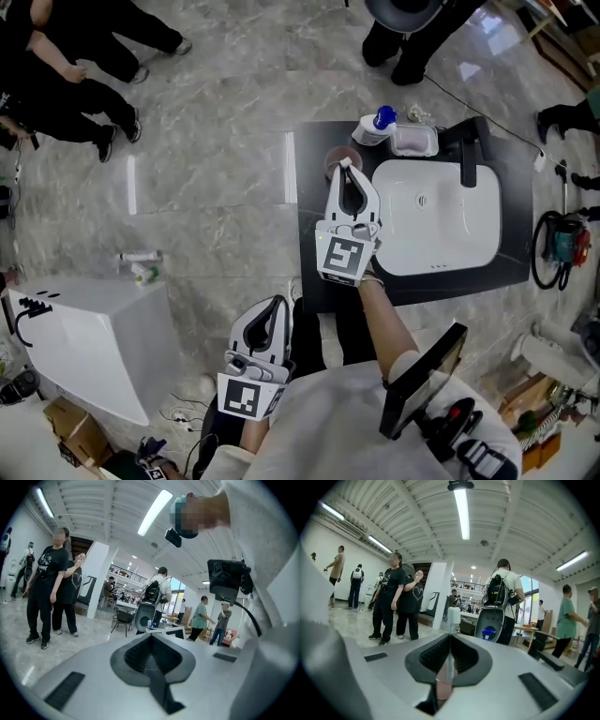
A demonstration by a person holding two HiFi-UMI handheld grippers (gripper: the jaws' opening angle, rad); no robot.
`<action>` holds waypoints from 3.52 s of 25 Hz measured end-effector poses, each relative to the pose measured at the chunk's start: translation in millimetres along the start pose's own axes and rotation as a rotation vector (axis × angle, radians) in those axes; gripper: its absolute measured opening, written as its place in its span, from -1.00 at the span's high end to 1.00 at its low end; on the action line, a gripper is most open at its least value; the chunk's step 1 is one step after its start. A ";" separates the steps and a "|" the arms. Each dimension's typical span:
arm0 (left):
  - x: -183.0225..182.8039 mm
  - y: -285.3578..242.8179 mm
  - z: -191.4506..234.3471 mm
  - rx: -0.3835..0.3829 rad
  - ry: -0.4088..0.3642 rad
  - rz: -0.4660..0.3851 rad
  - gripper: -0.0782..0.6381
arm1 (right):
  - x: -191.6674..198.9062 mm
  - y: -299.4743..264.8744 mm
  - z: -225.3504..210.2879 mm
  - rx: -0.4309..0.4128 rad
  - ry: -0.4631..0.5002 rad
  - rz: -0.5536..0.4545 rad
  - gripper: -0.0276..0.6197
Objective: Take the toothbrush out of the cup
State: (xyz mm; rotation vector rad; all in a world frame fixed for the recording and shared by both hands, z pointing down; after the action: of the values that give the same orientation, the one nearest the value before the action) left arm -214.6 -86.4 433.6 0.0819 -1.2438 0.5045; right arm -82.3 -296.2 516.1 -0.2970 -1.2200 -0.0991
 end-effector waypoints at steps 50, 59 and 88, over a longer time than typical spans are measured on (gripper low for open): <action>-27.9 26.5 -84.7 0.065 -0.113 -0.151 0.77 | -73.2 91.7 -58.1 -0.157 -0.010 -0.166 0.86; -23.3 29.9 -106.4 0.129 -0.129 -0.157 0.77 | -69.2 148.7 -63.6 -0.175 -0.018 -0.168 0.86; -23.3 33.1 -140.4 0.230 -0.161 -0.165 0.77 | -89.6 288.1 -70.2 -0.168 -0.189 -0.320 0.86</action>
State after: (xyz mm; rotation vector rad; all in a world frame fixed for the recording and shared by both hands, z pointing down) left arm -109.4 -18.4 358.4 0.4232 -1.3185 0.5021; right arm 17.8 -47.5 361.1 -0.2587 -1.4429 -0.4605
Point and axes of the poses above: the fingertips, and each gripper's own axes: y backward along the fingers, z to its left, x out of its underside, the point moved 6 cm from there along y, backward along the fingers, and after that the axes turned 7 degrees about y, right-handed, at the moved point
